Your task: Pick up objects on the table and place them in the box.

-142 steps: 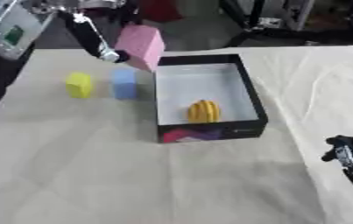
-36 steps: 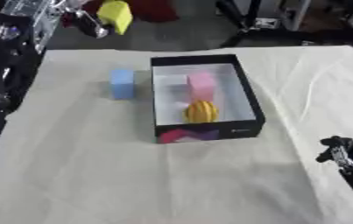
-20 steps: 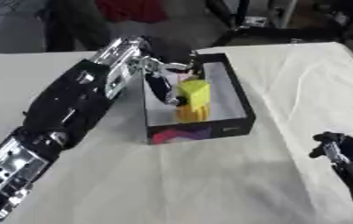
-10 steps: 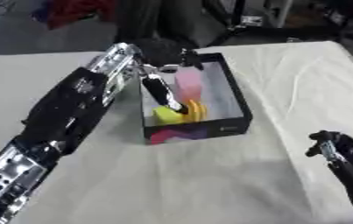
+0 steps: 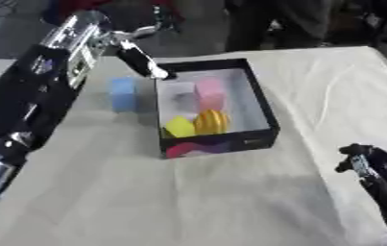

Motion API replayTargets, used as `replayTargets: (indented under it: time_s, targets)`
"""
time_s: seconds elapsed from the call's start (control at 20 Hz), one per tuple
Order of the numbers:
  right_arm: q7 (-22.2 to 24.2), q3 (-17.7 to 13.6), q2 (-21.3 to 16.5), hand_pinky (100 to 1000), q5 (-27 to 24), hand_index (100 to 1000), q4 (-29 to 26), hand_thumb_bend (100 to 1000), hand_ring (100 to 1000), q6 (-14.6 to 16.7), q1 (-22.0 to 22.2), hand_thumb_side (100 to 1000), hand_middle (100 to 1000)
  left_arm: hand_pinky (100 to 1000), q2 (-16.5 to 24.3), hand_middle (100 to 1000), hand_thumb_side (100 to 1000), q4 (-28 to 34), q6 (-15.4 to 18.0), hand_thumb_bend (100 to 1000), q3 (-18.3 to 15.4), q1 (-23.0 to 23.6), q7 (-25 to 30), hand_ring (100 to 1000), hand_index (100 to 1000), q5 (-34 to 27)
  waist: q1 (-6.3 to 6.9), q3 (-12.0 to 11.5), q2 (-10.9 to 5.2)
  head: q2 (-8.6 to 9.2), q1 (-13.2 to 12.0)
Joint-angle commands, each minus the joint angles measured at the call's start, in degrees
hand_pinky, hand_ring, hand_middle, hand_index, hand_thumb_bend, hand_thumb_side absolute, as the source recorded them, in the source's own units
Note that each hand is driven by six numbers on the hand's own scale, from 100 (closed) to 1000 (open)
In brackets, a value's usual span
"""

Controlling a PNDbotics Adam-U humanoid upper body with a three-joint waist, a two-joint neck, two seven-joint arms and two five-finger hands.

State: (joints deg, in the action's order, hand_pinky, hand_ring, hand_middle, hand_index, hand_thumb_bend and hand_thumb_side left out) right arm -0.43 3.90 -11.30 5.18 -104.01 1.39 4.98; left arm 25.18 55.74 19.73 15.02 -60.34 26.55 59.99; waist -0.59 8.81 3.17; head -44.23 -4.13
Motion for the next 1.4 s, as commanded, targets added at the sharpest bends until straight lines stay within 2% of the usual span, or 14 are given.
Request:
replayTargets:
  time_s: [0.05,0.15,0.45,0.55,0.8,1.15,1.25,1.4]
  targets:
    - [-0.11,-0.3,-0.74,710,-0.08,629,-0.56,100,515,0.05,-0.29,640,429,809,1.31,836,583,-4.35,-1.89,512,-3.52,-2.11,4.73,786,901,1.77,-0.36,-0.01,-0.92,0.11,-0.11]
    - [-0.13,-0.32,-0.7,710,-0.1,629,-0.55,100,515,0.04,-0.27,639,429,816,0.66,853,582,-7.95,-2.56,519,-5.15,-2.59,7.15,800,913,3.79,-0.42,0.03,-0.94,0.11,-0.06]
    - [-0.1,-0.3,-0.6,710,-0.16,629,-0.54,100,515,0.04,-0.29,640,429,825,-1.34,890,569,-15.51,-3.11,638,-8.74,-3.11,11.24,831,926,9.19,-0.5,0.13,-0.94,0.11,0.21]
    - [-0.09,-0.32,-0.58,710,-0.17,629,-0.55,100,515,0.06,-0.33,639,429,816,-1.73,882,556,-16.89,-3.55,626,-9.36,-2.98,11.2,823,917,10.44,-0.52,0.18,-0.93,0.11,0.31]
    - [-0.1,-0.31,-0.52,709,-0.19,629,-0.55,100,515,0.05,-0.37,642,429,806,-2.76,869,534,-19.57,-5.66,586,-10.44,-2.32,8.26,810,907,13.76,-0.56,0.2,-0.84,0.11,0.35]
    - [-0.08,-0.3,-0.43,709,-0.19,629,-0.59,100,515,0.06,-0.46,643,429,794,-4.18,852,517,-22.05,-9.24,544,-11.36,-1.07,0.47,792,896,17.98,-0.69,0.26,-0.67,0.11,0.3]
    - [-0.06,-0.28,-0.39,709,-0.19,629,-0.59,100,515,0.05,-0.47,645,429,784,-4.62,835,514,-22.67,-9.75,529,-11.6,-0.74,-0.82,774,886,18.58,-0.71,0.26,-0.62,0.11,0.24]
    - [-0.04,-0.28,-0.34,709,-0.18,629,-0.61,100,515,0.05,-0.53,643,429,740,-5.21,764,498,-23.47,-10.22,473,-11.54,-0.11,-2.05,698,835,19.72,-0.77,0.33,-0.55,0.11,0.24]
